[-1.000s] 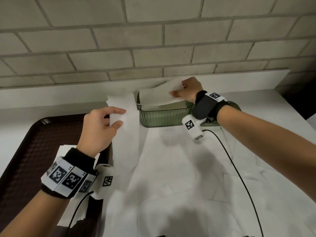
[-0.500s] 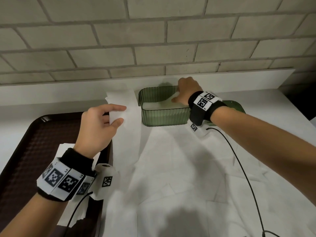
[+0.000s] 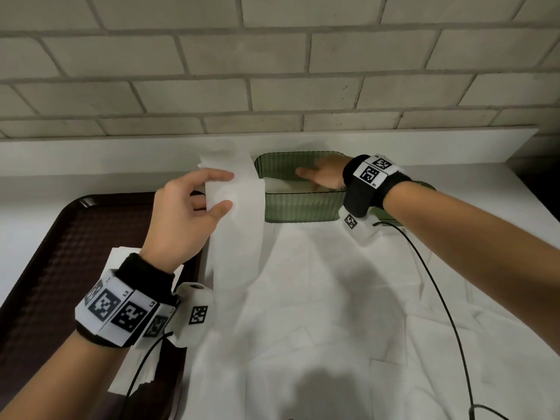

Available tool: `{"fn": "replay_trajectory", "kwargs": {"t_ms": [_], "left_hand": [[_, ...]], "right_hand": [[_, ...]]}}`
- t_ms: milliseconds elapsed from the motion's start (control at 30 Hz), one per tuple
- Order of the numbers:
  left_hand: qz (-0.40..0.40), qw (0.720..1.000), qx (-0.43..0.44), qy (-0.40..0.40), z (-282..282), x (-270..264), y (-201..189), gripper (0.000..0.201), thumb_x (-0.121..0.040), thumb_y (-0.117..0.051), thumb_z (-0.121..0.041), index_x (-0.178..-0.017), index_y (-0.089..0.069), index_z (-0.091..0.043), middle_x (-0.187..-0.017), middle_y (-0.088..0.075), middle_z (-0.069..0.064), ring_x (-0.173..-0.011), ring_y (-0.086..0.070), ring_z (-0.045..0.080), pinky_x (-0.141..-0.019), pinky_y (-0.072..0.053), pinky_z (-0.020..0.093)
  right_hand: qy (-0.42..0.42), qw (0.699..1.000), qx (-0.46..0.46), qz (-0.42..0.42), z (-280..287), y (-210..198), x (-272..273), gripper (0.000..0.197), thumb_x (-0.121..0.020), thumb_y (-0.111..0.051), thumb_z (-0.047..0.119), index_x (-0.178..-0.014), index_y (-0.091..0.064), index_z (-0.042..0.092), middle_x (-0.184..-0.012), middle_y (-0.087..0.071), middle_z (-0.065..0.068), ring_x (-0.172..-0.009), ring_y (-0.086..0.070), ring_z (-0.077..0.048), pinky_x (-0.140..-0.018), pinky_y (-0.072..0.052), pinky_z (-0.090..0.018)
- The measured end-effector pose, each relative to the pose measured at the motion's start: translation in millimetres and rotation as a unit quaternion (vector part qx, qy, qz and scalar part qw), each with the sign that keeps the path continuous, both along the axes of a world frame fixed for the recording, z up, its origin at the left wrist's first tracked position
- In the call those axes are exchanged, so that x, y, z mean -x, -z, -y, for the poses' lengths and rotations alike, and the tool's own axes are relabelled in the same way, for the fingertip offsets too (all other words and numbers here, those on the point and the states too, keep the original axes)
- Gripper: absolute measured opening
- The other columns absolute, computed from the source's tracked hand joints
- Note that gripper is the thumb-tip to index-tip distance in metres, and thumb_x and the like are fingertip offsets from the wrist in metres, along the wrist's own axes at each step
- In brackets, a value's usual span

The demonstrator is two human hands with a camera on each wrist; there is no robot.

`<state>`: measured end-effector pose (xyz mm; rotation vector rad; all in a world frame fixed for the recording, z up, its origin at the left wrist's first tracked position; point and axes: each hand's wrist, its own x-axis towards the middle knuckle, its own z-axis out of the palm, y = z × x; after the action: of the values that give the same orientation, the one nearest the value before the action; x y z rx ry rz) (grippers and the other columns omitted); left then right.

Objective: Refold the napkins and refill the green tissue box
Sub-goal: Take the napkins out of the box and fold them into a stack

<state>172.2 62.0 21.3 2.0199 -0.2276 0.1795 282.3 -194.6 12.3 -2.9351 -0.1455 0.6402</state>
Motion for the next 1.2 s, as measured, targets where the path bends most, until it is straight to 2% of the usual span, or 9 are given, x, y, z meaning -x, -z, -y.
{"fn": "replay_trajectory", "kwargs": {"t_ms": [67, 233, 400, 600, 700, 867, 933, 1067, 1200], "left_hand": [[-0.006, 0.999, 0.039, 0.005, 1, 0, -3, 0.046, -0.081, -0.075, -0.001, -0.118, -0.062, -0.025, -0.111, -0.069, 0.002, -0.084, -0.074, 0.016, -0.078, -0.06, 0.037], [-0.02, 0.997, 0.072, 0.012, 9, 2, -5, 0.054, -0.079, -0.076, -0.003, -0.125, -0.062, -0.028, -0.121, -0.064, -0.008, -0.083, -0.074, 0.021, -0.083, -0.059, 0.042], [-0.01, 0.996, 0.088, 0.02, 22, 6, -6, 0.057, -0.075, -0.081, -0.008, -0.127, -0.063, -0.022, -0.125, -0.065, -0.01, -0.076, -0.073, 0.012, -0.077, -0.058, 0.032], [-0.02, 0.993, 0.116, 0.017, 26, 9, -8, 0.061, -0.07, -0.085, -0.035, -0.126, -0.063, -0.026, -0.116, -0.071, 0.005, -0.086, -0.074, 0.021, -0.085, -0.057, 0.048], [-0.005, 0.991, 0.129, -0.023, 20, 9, -6, 0.048, -0.08, -0.07, -0.054, -0.12, -0.068, -0.027, -0.102, -0.075, 0.006, -0.083, -0.068, 0.021, -0.085, -0.054, 0.058], [0.033, 0.99, 0.109, -0.087, 2, 8, 6, 0.033, -0.087, -0.066, -0.048, -0.117, -0.067, -0.034, -0.081, -0.056, 0.005, -0.068, -0.049, 0.02, -0.07, -0.046, 0.036], [0.042, 0.989, 0.099, -0.103, -2, 9, 10, 0.032, -0.089, -0.069, -0.032, -0.12, -0.066, -0.028, -0.077, -0.061, -0.002, -0.065, -0.059, 0.014, -0.071, -0.05, 0.028], [0.028, 0.989, 0.098, -0.104, -4, 8, 16, 0.038, -0.086, -0.072, -0.008, -0.121, -0.066, -0.021, -0.077, -0.069, -0.031, -0.074, -0.07, -0.005, -0.074, -0.053, 0.01], [0.047, 0.989, 0.11, -0.091, 3, 7, 14, 0.041, -0.083, -0.073, -0.002, -0.119, -0.065, -0.018, -0.116, -0.062, -0.017, -0.072, -0.068, -0.008, -0.067, -0.05, 0.005]], "right_hand": [[-0.016, 0.995, -0.062, 0.071, -1, -19, 1, 0.065, -0.1, -0.029, 0.056, -0.09, -0.069, 0.005, -0.074, -0.062, -0.007, -0.077, -0.063, -0.025, -0.094, -0.048, -0.043], [-0.107, 0.919, -0.342, 0.165, -20, -57, 37, 0.027, -0.083, -0.072, 0.043, -0.087, -0.074, 0.016, -0.082, -0.073, 0.003, -0.073, -0.065, -0.006, -0.075, -0.051, -0.02], [-0.17, 0.929, -0.299, 0.137, -36, -61, 59, 0.041, -0.061, -0.089, 0.042, -0.094, -0.071, 0.027, -0.09, -0.071, 0.009, -0.078, -0.058, -0.007, -0.07, -0.045, -0.018], [-0.162, 0.936, -0.293, 0.111, -36, -59, 55, 0.016, -0.07, -0.085, 0.022, -0.074, -0.072, 0.015, -0.064, -0.063, 0.009, -0.055, -0.051, -0.001, -0.058, -0.039, -0.012], [-0.065, 0.926, -0.342, 0.148, -20, -67, 42, 0.017, -0.07, -0.086, 0.023, -0.074, -0.07, 0.018, -0.066, -0.064, 0.014, -0.057, -0.055, 0.002, -0.063, -0.044, -0.015], [0.2, 0.838, -0.476, 0.174, 19, -50, 17, 0.025, -0.072, -0.085, 0.015, -0.078, -0.069, -0.003, -0.073, -0.066, -0.003, -0.06, -0.058, -0.01, -0.057, -0.048, -0.019], [0.264, 0.823, -0.478, 0.156, 29, -33, 13, 0.021, -0.073, -0.084, 0.016, -0.074, -0.067, 0.003, -0.076, -0.069, -0.007, -0.057, -0.061, -0.011, -0.054, -0.05, -0.019], [0.286, 0.865, -0.395, 0.12, 34, -2, 9, 0.022, -0.073, -0.084, 0.015, -0.077, -0.066, 0.005, -0.067, -0.07, -0.009, -0.047, -0.063, -0.01, -0.053, -0.053, -0.019], [0.227, 0.925, -0.289, 0.099, 25, 7, 3, 0.019, -0.075, -0.081, 0.007, -0.088, -0.069, 0.0, -0.071, -0.07, -0.004, -0.045, -0.065, -0.009, -0.054, -0.059, -0.022]]}}
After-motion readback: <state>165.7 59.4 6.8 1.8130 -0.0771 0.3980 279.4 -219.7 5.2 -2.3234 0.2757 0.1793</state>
